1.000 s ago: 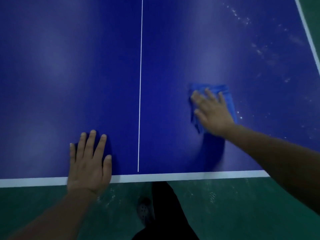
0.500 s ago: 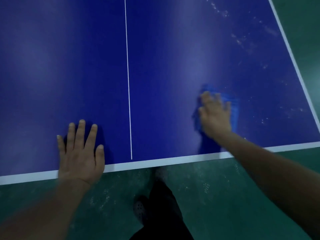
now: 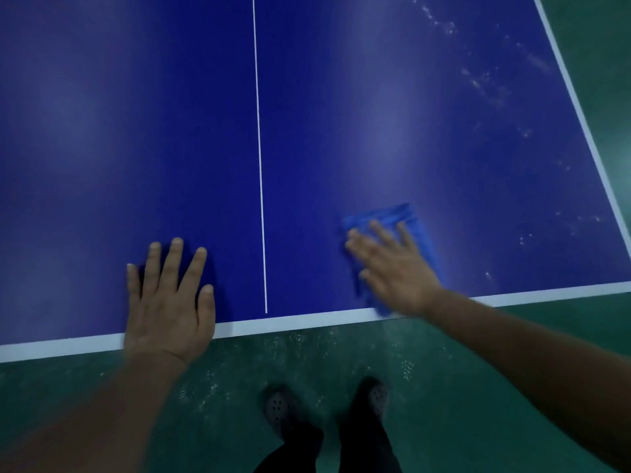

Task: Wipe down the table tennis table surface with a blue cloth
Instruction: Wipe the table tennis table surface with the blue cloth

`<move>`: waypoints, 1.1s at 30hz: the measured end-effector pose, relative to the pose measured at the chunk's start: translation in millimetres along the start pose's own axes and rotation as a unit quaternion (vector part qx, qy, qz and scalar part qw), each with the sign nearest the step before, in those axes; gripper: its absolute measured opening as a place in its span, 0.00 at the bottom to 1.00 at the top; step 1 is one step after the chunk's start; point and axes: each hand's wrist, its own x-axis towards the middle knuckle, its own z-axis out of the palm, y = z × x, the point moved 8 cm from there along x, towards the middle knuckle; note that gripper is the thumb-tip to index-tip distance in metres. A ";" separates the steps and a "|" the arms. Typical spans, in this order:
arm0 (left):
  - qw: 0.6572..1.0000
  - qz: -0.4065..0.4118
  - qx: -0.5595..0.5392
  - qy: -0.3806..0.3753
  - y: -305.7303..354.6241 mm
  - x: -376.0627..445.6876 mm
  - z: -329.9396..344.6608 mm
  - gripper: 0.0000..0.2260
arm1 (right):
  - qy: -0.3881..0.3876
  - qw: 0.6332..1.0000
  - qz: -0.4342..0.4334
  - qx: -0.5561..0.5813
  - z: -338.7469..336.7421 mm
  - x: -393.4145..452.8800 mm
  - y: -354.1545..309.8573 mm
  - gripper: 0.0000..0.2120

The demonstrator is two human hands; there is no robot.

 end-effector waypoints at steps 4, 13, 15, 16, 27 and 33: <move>1.000 0.004 -0.002 0.000 1.7 -0.1 -0.2 0.28 | 0.014 0.906 0.409 0.112 -1.7 0.0 138.4 0.27; 1.000 -0.003 -0.012 -0.002 1.6 -1.0 0.0 0.28 | 0.000 0.988 0.132 0.077 -19.6 88.2 -80.1 0.28; 1.000 -0.005 -0.014 0.002 1.5 -0.9 -0.9 0.28 | -0.018 0.996 0.039 0.073 -12.2 46.5 -109.0 0.28; 1.000 -0.004 -0.013 0.000 1.5 -0.5 -0.7 0.29 | -0.016 0.996 0.056 0.074 -8.5 28.5 -93.8 0.27; 1.000 -0.004 -0.008 0.005 2.7 0.0 -4.4 0.30 | 0.037 0.838 0.529 0.129 -6.5 -5.5 67.4 0.28; 0.995 -0.017 -0.049 0.082 8.6 -6.9 -15.2 0.26 | -0.059 0.989 0.112 0.081 -6.6 9.1 -48.1 0.28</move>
